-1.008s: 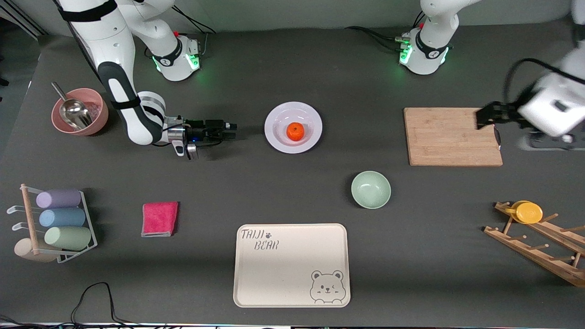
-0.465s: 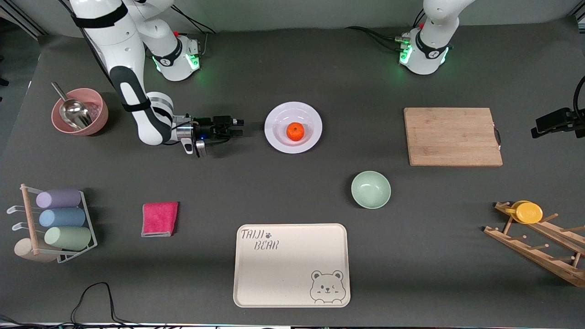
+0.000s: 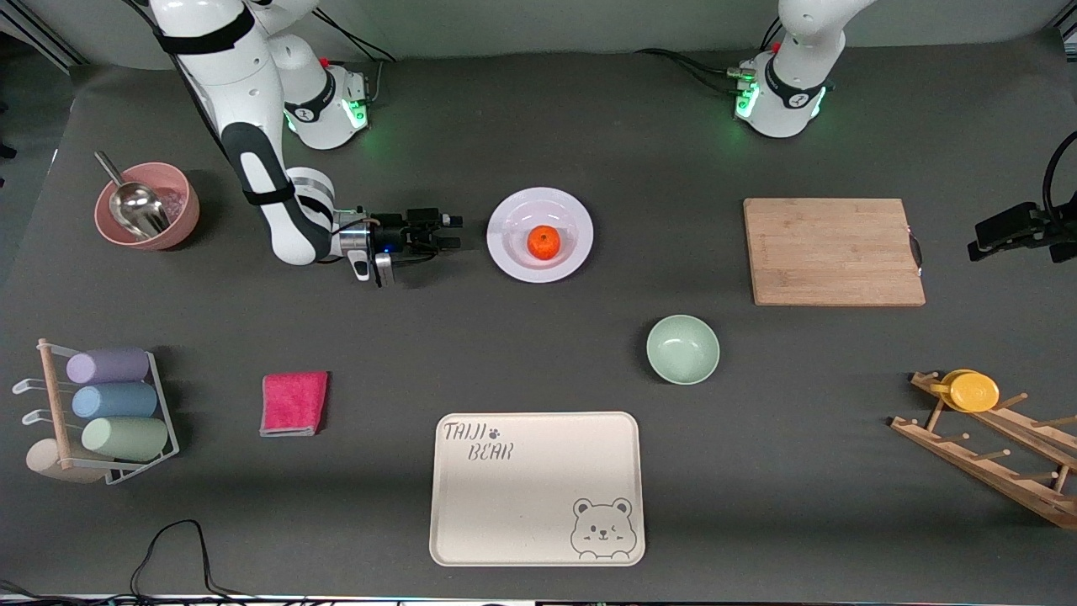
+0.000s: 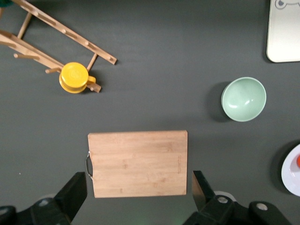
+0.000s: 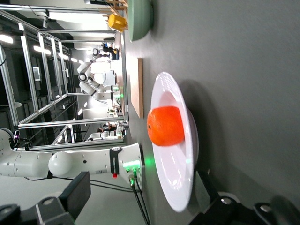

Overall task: Place orange and plate with both arms
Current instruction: 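Move the right gripper to the plate rim and grip it, then slide the plate with the right gripper onto the bear tray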

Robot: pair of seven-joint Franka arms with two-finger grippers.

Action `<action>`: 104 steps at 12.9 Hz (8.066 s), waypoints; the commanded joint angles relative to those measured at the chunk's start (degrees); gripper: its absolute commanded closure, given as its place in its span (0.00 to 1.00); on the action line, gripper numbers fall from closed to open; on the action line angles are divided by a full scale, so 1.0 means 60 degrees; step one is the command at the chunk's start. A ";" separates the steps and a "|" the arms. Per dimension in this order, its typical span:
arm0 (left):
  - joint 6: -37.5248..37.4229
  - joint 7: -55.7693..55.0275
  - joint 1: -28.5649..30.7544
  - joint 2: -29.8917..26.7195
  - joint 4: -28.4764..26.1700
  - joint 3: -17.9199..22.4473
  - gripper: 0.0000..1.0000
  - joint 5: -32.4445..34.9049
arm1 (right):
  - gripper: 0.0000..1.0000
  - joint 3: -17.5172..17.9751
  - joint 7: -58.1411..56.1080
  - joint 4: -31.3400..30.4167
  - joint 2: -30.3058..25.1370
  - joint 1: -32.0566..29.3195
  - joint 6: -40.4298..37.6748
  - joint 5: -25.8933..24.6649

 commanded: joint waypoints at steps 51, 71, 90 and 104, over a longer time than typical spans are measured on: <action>0.0160 0.0067 -0.4318 -0.0951 -0.1164 0.4184 0.00 -0.0736 | 1.00 0.0050 -0.3405 0.0738 0.1983 0.1806 -0.0040 0.3373; 0.0160 0.0067 -0.4333 -0.0922 -0.1178 0.4184 0.00 -0.0736 | 1.00 -0.0534 0.1588 0.0679 0.0622 0.1660 -0.0612 0.1954; 0.0117 0.0183 -0.4303 -0.0922 -0.1193 0.4184 0.00 -0.0736 | 1.00 -0.2162 0.7623 1.0823 0.4980 -0.0769 -0.0364 0.0896; 0.0102 0.0198 -0.4303 -0.0936 -0.1193 0.4184 0.00 -0.0736 | 1.00 -0.0508 0.7746 1.5313 0.8208 -0.1900 0.3005 0.1439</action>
